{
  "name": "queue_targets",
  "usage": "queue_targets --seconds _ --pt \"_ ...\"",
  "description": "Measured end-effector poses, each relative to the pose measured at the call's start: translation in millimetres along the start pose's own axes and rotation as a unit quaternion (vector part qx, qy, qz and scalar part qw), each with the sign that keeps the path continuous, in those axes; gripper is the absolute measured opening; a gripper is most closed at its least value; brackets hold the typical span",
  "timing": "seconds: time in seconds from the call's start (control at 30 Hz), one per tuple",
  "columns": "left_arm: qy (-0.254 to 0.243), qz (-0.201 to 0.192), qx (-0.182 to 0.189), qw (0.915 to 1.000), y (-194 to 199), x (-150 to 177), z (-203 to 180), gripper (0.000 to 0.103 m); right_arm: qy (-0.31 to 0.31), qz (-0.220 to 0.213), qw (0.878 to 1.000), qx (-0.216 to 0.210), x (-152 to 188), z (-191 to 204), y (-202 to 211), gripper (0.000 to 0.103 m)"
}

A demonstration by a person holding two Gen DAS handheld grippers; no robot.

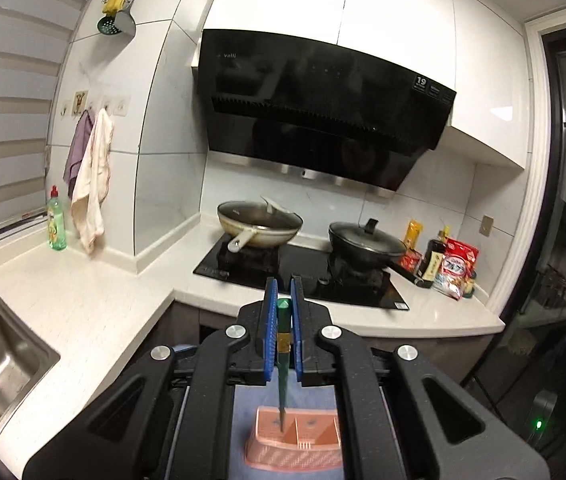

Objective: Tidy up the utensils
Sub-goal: 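Carry spoon and green chopstick over pink basket and open both tools to drop them, then withdraw both open tools from basket back over the chopsticks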

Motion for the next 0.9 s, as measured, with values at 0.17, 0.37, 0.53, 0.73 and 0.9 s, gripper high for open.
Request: queue_targets --seconds 0.17,0.37,0.53,0.73,0.9 --pt "-0.009 0.008 -0.007 0.9999 -31.0 10.0 -2.3 0.007 -0.001 0.015 1.0 -0.006 -0.6 0.0 -32.7 0.002" --pt "-0.012 0.022 -0.01 0.9996 -58.1 32.3 4.9 0.007 0.006 0.04 0.999 -0.004 12.5 2.0 -66.3 0.002" --pt "-0.008 0.047 -0.02 0.9987 -73.4 51.5 16.1 0.007 0.013 0.055 0.998 -0.006 25.7 4.2 -84.1 0.002" --pt "0.005 0.072 -0.022 0.9971 -77.3 66.4 29.6 0.014 0.019 0.037 0.999 0.002 22.6 5.4 -71.7 0.007" --pt "-0.004 0.065 -0.03 0.9975 -57.8 69.9 34.8 0.04 0.016 0.021 1.0 0.0 15.9 5.1 -44.8 0.018"
Point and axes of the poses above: each gripper's, at about its wrist camera, not at the fingertips, and y roughly against the way its jaws point, z to its left, x to its underside, the point moved 9 cm from there along -y, roughly the way its jaws point, and after that the axes turned 9 degrees about y, right-handed, at the moved point
